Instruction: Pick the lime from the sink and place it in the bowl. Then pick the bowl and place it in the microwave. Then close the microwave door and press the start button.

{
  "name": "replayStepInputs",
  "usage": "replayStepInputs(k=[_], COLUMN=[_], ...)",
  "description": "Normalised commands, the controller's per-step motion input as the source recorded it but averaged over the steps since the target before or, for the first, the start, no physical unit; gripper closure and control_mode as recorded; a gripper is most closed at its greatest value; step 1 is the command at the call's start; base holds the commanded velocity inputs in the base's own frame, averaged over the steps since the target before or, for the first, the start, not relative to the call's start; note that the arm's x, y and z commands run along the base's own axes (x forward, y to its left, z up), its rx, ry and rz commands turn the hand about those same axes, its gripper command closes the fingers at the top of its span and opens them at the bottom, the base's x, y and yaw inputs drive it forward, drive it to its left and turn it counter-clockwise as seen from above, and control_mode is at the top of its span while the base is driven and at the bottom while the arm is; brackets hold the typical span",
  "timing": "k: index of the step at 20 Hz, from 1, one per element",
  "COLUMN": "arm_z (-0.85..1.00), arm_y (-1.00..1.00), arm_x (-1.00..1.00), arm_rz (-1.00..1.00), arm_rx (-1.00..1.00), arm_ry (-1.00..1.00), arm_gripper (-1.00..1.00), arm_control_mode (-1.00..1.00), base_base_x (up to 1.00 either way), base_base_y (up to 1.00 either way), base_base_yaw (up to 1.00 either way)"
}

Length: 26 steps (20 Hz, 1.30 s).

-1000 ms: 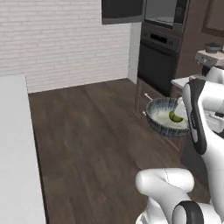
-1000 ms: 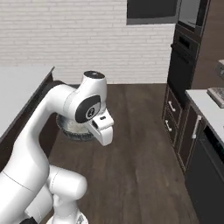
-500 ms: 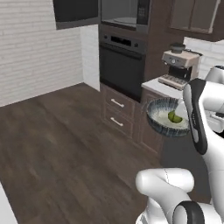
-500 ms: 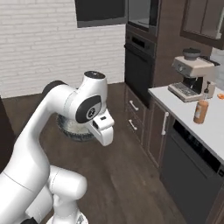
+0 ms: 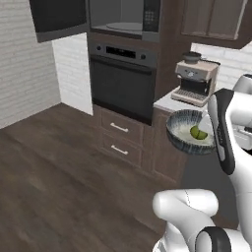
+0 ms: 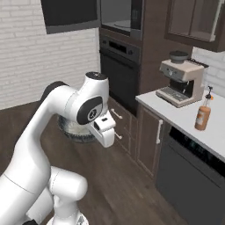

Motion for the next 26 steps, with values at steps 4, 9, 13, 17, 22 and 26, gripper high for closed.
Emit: replayStepInputs(k=[4, 9, 13, 17, 22, 26], arm_z=[0.0, 0.0, 0.0, 0.0, 0.0, 0.0], arm_y=[0.0, 0.0, 0.0, 0.0, 0.0, 0.0], arm_x=[0.0, 0.0, 0.0, 0.0, 0.0, 0.0], arm_rz=[0.0, 0.0, 0.0, 0.0, 0.0, 0.0], arm_rx=[0.0, 0.0, 0.0, 0.0, 0.0, 0.0], arm_ry=[0.0, 0.0, 0.0, 0.0, 0.0, 0.0], arm_gripper=[1.0, 1.0, 1.0, 1.0, 1.0, 1.0], arm_control_mode=[1.0, 1.0, 1.0, 1.0, 1.0, 1.0], base_base_x=[0.63, 0.64, 0.58, 0.51, 0.37, 0.23], base_base_y=[0.99, 0.99, 0.99, 0.96, 0.86, 0.69], base_base_yaw=[-0.34, -0.32, -0.33, -0.32, -0.32, -0.35])
